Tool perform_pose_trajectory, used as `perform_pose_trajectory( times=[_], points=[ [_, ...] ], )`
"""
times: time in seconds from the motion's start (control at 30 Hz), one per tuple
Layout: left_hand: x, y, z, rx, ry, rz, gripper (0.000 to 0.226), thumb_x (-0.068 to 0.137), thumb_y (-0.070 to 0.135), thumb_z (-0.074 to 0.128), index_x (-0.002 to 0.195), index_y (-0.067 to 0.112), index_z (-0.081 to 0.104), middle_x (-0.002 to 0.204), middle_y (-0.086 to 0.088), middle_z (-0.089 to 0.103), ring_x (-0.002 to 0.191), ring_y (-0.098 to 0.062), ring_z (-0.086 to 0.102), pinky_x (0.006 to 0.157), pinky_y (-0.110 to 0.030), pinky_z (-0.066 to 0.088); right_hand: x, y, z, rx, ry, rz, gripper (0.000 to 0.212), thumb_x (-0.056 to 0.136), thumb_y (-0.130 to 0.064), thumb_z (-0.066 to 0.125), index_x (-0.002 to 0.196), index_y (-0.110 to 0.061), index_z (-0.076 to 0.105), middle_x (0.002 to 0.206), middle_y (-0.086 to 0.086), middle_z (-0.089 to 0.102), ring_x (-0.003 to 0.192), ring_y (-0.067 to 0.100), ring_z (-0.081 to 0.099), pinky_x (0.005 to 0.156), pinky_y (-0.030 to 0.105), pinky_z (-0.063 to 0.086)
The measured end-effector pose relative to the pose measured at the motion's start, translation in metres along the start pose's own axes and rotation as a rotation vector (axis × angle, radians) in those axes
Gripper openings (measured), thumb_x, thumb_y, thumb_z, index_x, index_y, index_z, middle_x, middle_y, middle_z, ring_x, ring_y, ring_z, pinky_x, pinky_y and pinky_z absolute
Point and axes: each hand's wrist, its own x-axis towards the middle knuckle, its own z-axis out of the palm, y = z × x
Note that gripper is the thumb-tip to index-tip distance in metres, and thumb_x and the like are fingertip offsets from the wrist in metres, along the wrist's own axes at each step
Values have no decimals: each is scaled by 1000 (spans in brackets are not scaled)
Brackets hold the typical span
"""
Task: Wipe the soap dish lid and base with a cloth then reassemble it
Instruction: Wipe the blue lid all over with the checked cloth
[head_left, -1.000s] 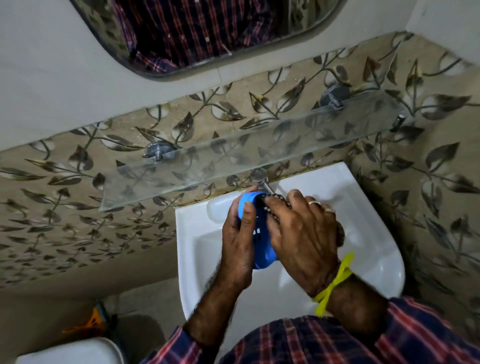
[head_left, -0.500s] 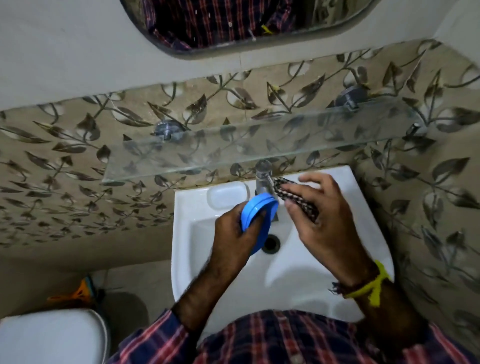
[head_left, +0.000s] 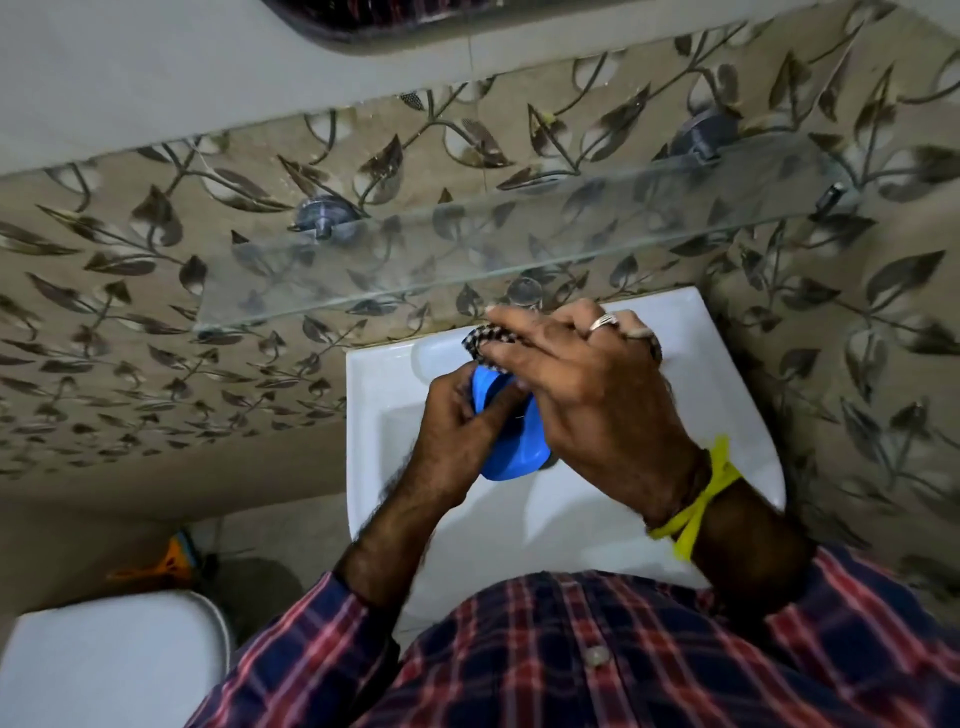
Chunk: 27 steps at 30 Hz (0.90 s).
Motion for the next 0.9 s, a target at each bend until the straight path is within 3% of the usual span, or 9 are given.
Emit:
perform_pose_trajectory(
  times=[0.1,0.23,0.37,0.5,0.63,0.77,0.9],
  points=[
    [-1,-3,-3,67,1,39,8,90,25,72,87,18,71,82,-7,75,76,-17,72,68,-29,58,-2,5,-1,-22,-26,-6,42,91,-18,47,126,-28,68,141,-8,60,103,31,63,81,45,45],
    [-4,-2,-1,138,-14,47,21,95,18,70,83,35,73,78,7,74,74,-10,71,67,-26,56,-3,7,-3,42,-93,58,49,91,-24,35,127,-30,67,142,-10,59,103,29,61,81,43,43],
    [-3,0,-3,226,17,95,6,87,26,70,83,22,69,74,7,72,71,-18,70,67,-34,58,-12,-1,1,21,-55,9,44,90,-18,46,128,-29,66,143,-8,58,103,29,59,84,45,44],
    [-7,5,1,197,11,87,3,90,23,72,89,24,70,79,2,72,75,-21,70,71,-37,57,-8,7,-2,115,-92,118,45,93,-22,41,131,-31,64,143,-11,58,103,27,58,84,46,46],
    [-5,1,-4,185,28,85,6,90,20,73,87,17,70,78,-2,72,75,-25,69,70,-37,57,-17,3,2,114,-42,36,47,92,-18,40,130,-26,65,142,-8,59,101,27,59,82,48,48],
    [-12,1,2,133,60,54,9,89,21,73,92,29,71,79,14,75,75,-9,69,71,-25,57,-17,9,2,174,-43,155,48,89,-12,45,130,-26,65,141,-9,60,102,29,60,85,50,49],
    [-7,3,-12,115,92,86,15,88,18,73,87,32,72,80,12,74,78,-11,70,74,-29,57,-22,-2,7,246,-20,67,46,93,-11,48,134,-26,62,145,-10,56,100,26,57,84,49,49]
  ],
)
